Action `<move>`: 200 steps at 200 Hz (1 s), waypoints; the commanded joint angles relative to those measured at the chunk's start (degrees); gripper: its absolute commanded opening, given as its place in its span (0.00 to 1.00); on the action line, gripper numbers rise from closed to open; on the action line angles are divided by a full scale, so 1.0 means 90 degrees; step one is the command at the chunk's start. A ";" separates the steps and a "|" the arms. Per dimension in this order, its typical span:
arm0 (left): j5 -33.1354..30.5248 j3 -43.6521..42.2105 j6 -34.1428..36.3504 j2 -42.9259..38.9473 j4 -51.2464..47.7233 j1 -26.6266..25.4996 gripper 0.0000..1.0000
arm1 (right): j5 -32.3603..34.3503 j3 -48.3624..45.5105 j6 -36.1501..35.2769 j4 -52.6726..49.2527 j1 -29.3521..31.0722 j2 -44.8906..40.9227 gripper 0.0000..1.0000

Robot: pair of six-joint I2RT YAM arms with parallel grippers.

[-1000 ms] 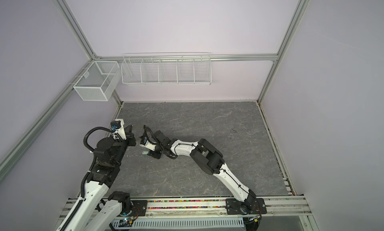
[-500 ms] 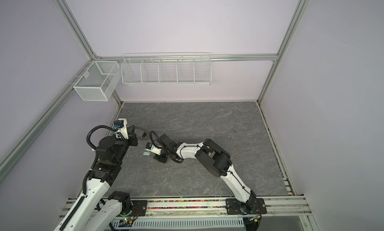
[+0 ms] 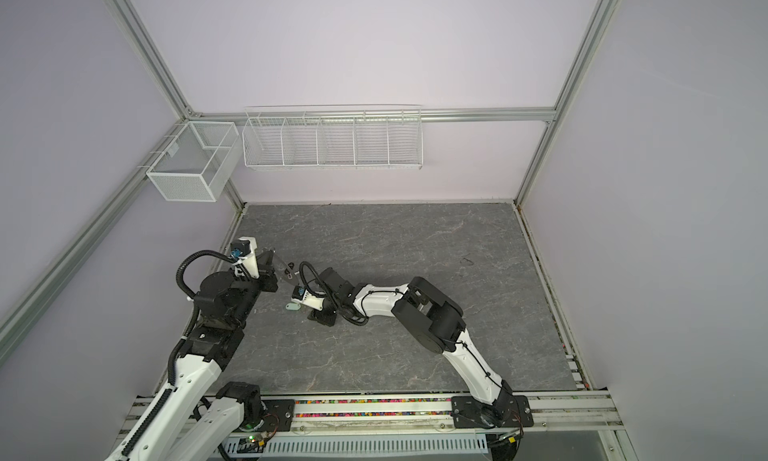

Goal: Put the keys on the keyring
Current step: 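Lower the right gripper over the ring of the mint-green-tagged key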

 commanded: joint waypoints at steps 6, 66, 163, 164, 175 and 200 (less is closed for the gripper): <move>0.0098 -0.0006 -0.0070 -0.0098 0.0218 0.0033 0.00 | -0.0287 0.0386 -0.0136 -0.0742 0.0016 0.0571 0.43; 0.0153 0.0025 -0.0053 -0.0004 0.0273 0.0033 0.00 | -0.0233 0.0812 -0.0073 -0.0883 0.0043 0.0961 0.36; 0.0286 -0.0024 -0.0091 0.0006 0.0324 0.0033 0.00 | -0.0013 0.0521 -0.0182 -0.0878 0.0064 0.0755 0.23; 0.0290 -0.0025 -0.0091 0.0006 0.0323 0.0033 0.00 | -0.0002 0.0502 -0.0181 -0.0873 0.0064 0.0749 0.23; 0.0319 -0.0036 -0.0100 0.0013 0.0330 0.0034 0.00 | 0.0080 0.0273 -0.0194 -0.0795 0.0058 0.0595 0.22; 0.0351 -0.0084 -0.0135 0.0033 0.0401 0.0033 0.00 | 0.0307 -0.0331 -0.0263 -0.0616 0.0064 0.0213 0.21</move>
